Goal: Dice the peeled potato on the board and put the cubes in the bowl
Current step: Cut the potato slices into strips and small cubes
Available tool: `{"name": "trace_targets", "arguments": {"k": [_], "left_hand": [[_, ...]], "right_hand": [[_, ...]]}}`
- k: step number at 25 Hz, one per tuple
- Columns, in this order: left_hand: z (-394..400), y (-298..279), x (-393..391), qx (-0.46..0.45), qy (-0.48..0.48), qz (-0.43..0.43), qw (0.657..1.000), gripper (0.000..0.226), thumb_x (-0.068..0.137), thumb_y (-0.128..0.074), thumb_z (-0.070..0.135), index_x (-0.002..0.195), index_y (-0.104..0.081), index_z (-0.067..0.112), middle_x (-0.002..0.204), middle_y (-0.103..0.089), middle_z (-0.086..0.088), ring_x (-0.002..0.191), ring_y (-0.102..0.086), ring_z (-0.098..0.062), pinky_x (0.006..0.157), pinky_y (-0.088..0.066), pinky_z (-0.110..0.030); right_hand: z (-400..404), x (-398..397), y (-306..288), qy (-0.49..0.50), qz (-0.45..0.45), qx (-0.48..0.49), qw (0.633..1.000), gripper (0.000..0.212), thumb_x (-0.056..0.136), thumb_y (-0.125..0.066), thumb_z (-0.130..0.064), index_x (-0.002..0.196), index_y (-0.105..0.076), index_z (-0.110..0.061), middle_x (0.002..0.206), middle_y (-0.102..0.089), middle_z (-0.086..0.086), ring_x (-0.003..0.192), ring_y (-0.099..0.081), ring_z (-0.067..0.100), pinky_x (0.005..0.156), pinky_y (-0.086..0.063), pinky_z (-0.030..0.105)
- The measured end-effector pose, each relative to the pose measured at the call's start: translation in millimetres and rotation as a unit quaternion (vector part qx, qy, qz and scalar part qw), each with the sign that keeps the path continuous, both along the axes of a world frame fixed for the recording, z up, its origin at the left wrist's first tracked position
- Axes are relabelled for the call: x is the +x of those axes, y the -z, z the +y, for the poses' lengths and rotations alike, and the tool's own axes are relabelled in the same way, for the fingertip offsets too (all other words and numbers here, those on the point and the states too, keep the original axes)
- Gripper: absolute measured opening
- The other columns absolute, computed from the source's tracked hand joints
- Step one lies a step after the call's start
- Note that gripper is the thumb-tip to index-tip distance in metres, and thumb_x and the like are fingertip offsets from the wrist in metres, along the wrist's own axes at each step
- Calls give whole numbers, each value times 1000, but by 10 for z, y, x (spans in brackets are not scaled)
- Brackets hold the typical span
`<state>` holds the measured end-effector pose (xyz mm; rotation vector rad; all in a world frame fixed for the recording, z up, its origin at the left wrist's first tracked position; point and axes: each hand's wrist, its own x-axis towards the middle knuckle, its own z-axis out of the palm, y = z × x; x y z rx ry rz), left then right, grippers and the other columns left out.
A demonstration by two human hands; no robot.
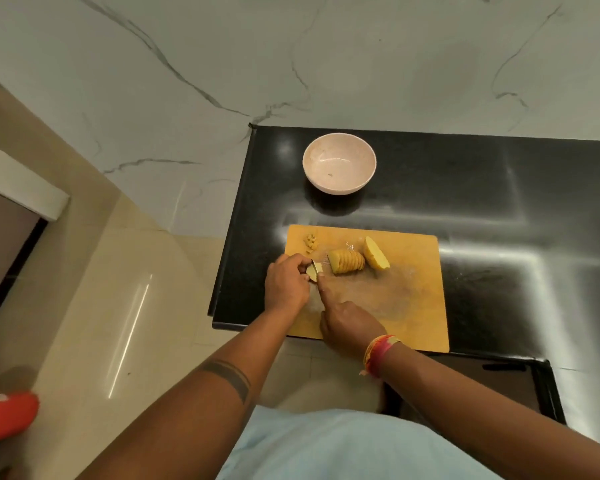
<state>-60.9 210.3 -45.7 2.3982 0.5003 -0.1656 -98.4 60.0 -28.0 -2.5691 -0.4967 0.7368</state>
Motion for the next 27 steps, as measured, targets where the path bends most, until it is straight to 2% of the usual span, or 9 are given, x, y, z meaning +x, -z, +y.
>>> {"name": "trace_targets", "arguments": {"k": [2,5,9,13,19,21,24,27], "left_hand": [[4,30,12,-33,-11,10,999,29,91,-69,11,112,-69,31,111,-62,8,102,-58,-15,91,-56,-36],[42,46,26,-60,7,7,998,26,90,-72,21,113,-67,32,110,-58,11,102,-58,-14,90,-56,-36],[45,71,41,-49,11,-3,999,24,88,-76,18,106,-67,30,104,-57,11,99,-58,-15,88,-56,-36],[19,35,72,-60,-27,6,998,24,86,-78,14,103,-71,29,96,-64,9,94,-62,-13,83,-57,-32],[-22,-9,136,-67,-82,16,994,13,90,-74,16,97,-73,27,99,-71,4,95,-65,-15,85,-59,-37],[-43,-21,160,-59,-85,25,994,11,90,-74,18,96,-72,27,102,-70,3,97,-65,-16,85,-59,-38],[-57,-27,169,-47,-82,32,995,10,91,-75,20,96,-70,27,103,-68,4,96,-63,-15,81,-57,-33],[-53,-53,154,-50,-86,37,994,10,90,-76,22,97,-70,26,104,-68,3,93,-62,-14,73,-51,-27]], "right_hand": [[-2,-30,30,-6,-11,11,1000,78,103,-40,-23,162,12,-24,76,-60,10,59,-57,26,49,-36,33],[-9,-17,75,-4,-28,9,1000,78,104,-40,-23,162,13,-24,79,-65,14,58,-56,27,48,-35,34],[43,-86,57,14,-36,1,999,78,104,-39,-21,162,13,-25,75,-61,10,52,-48,21,45,-30,30],[13,-70,134,1,-55,0,999,78,103,-39,-24,162,13,-26,77,-66,14,57,-57,27,49,-40,35],[-29,-85,79,-6,-36,2,999,81,102,-40,-22,161,14,-27,72,-55,8,54,-50,24,51,-37,34],[-68,-214,100,-10,-44,-2,999,83,101,-40,-23,160,17,-27,70,-57,8,53,-52,24,48,-39,34],[-154,-376,140,-13,-43,-26,999,85,101,-40,-24,158,24,-30,70,-60,9,52,-55,25,51,-50,39],[-187,-431,118,-9,-34,-25,999,87,101,-41,-25,155,27,-34,69,-60,8,53,-56,24,54,-55,43]]}}
